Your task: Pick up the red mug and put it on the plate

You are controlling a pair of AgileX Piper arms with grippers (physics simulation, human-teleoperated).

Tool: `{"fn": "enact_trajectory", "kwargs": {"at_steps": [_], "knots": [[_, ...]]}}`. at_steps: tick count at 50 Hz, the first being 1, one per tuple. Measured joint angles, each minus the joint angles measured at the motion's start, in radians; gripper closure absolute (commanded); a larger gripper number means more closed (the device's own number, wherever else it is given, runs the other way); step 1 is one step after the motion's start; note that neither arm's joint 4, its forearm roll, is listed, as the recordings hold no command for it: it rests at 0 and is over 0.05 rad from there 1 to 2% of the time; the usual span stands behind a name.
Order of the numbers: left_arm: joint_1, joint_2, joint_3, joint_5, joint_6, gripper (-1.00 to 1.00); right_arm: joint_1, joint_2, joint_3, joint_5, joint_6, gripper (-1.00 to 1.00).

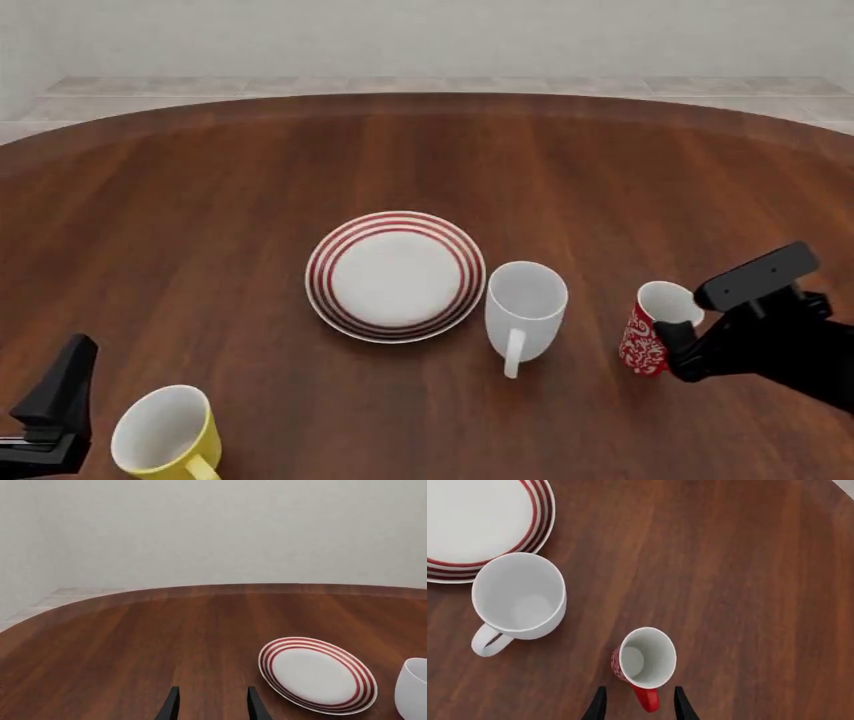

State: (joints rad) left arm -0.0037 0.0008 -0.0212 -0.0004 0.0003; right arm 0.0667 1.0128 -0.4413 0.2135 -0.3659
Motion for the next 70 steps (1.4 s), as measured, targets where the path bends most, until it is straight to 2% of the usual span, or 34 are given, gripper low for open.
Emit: {"fn": "enact_trajectory", "kwargs": {"at_steps": [32,70], "knots": [[-0.002,0.0,-0.003,0.003,0.002,-1.0,-0.03,0.108,0.054,-0.107,0.006,-1.0],[-0.001,0.0,-0.005,0.004,-0.002,-1.0,-0.071,0.191,0.096,-0.191,-0.01,-1.0]]}}
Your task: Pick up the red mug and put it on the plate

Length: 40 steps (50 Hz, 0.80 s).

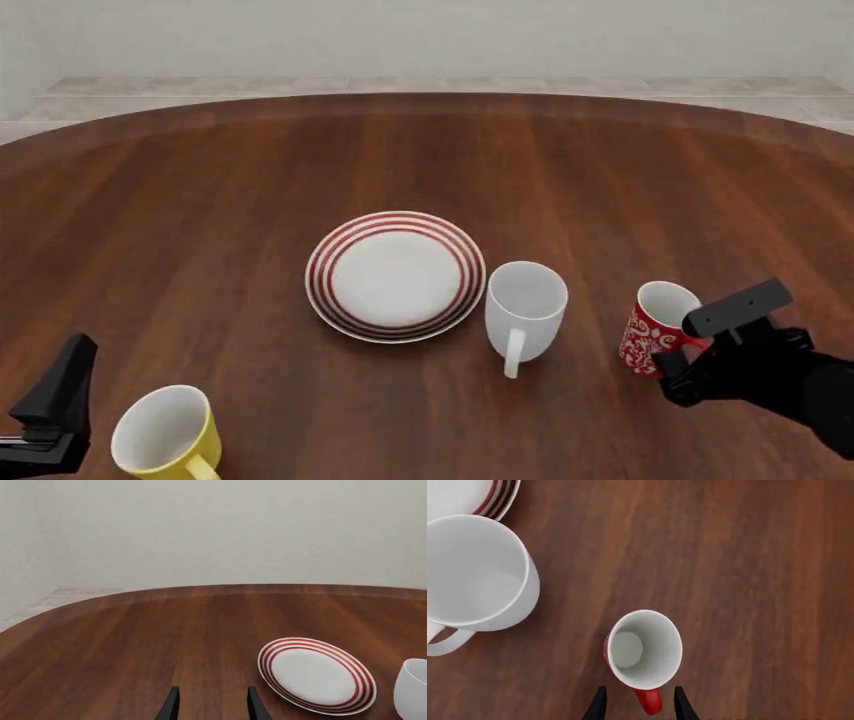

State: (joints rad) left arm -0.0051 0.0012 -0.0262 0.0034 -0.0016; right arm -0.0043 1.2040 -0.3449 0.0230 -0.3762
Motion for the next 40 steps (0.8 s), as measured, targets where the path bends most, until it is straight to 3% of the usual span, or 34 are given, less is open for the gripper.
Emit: {"fn": "enact_trajectory", "kwargs": {"at_steps": [15,16,40], "knots": [[0.001,0.0,-0.002,0.002,-0.004,-1.0,-0.012,0.028,0.008,-0.025,-0.012,-1.0],[0.001,0.0,-0.001,0.001,-0.004,-1.0,-0.013,0.029,0.009,-0.026,-0.014,1.0],[0.003,0.0,0.003,-0.001,-0.009,-1.0,-0.03,0.005,0.002,-0.017,-0.047,1.0]]}}
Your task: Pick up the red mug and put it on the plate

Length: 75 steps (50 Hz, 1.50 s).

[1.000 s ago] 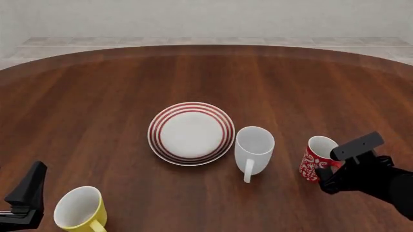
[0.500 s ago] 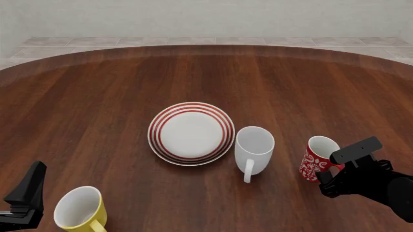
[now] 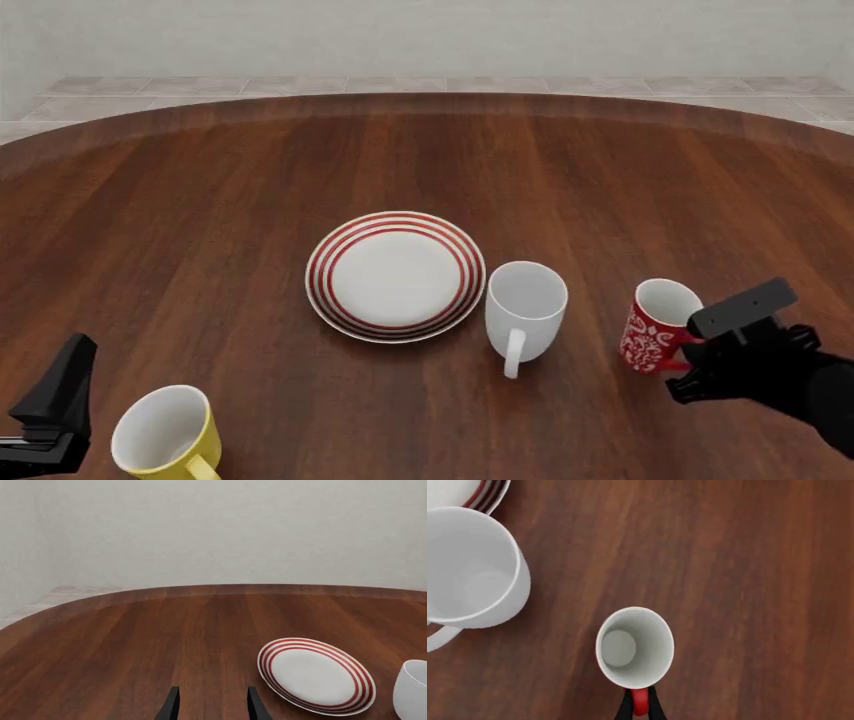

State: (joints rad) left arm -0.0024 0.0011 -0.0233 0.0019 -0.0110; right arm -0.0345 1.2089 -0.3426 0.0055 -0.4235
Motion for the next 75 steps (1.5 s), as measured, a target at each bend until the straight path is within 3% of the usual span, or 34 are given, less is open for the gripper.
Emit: {"fn": "enact_trajectory", "kwargs": {"at_steps": [23,54,75], "knots": [[-0.002,0.0,-0.003,0.002,0.003,-1.0,0.039,-0.11,-0.156,0.154,-0.064,1.0],[-0.004,0.0,-0.003,0.0,0.011,-1.0,0.273,0.025,-0.624,0.322,-0.163,1.0],[-0.004,-0.001,0.001,-0.007,0.011,-1.0,0.486,0.204,-0.818,0.298,-0.121,1.0]]}}
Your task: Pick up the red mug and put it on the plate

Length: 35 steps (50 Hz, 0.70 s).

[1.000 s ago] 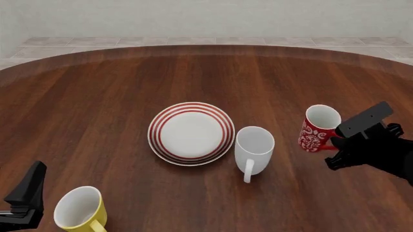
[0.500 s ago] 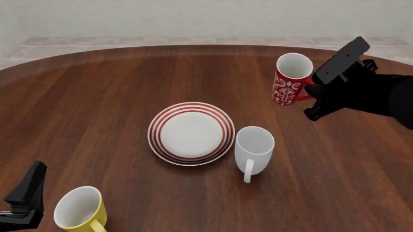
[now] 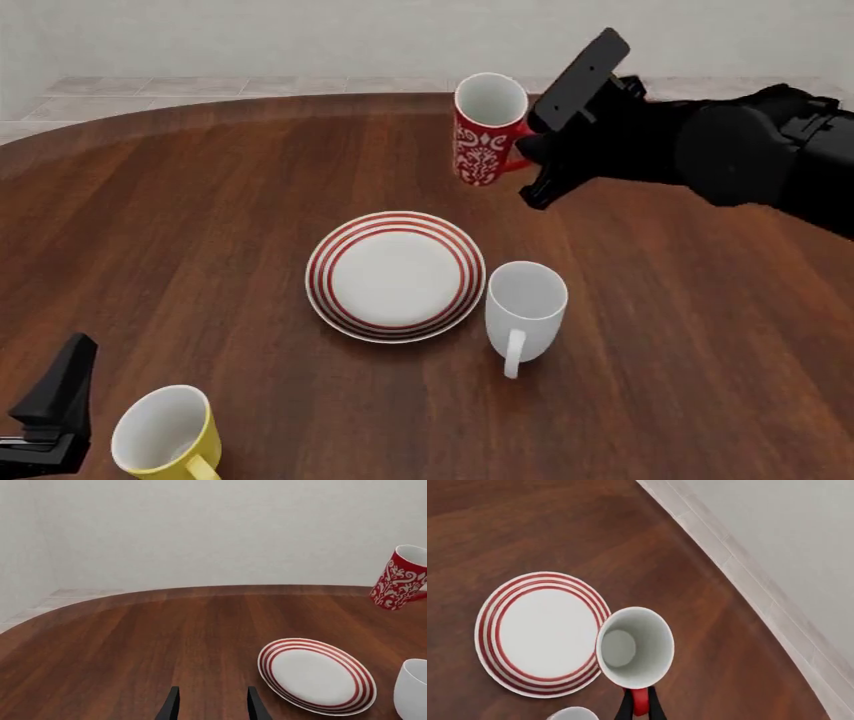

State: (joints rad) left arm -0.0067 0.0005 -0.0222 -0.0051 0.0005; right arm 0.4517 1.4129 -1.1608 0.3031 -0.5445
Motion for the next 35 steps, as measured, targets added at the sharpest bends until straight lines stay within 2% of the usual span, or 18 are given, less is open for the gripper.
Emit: {"fn": "enact_trajectory", "kwargs": {"at_steps": [14,35], "knots": [[0.001,0.0,-0.001,-0.001,0.001,-1.0,0.119,0.096,-0.109,-0.013,0.045,1.0],[0.0,0.0,-0.006,0.0,0.002,-1.0,0.218,0.197,-0.171,-0.044,0.099,1.0]]}}
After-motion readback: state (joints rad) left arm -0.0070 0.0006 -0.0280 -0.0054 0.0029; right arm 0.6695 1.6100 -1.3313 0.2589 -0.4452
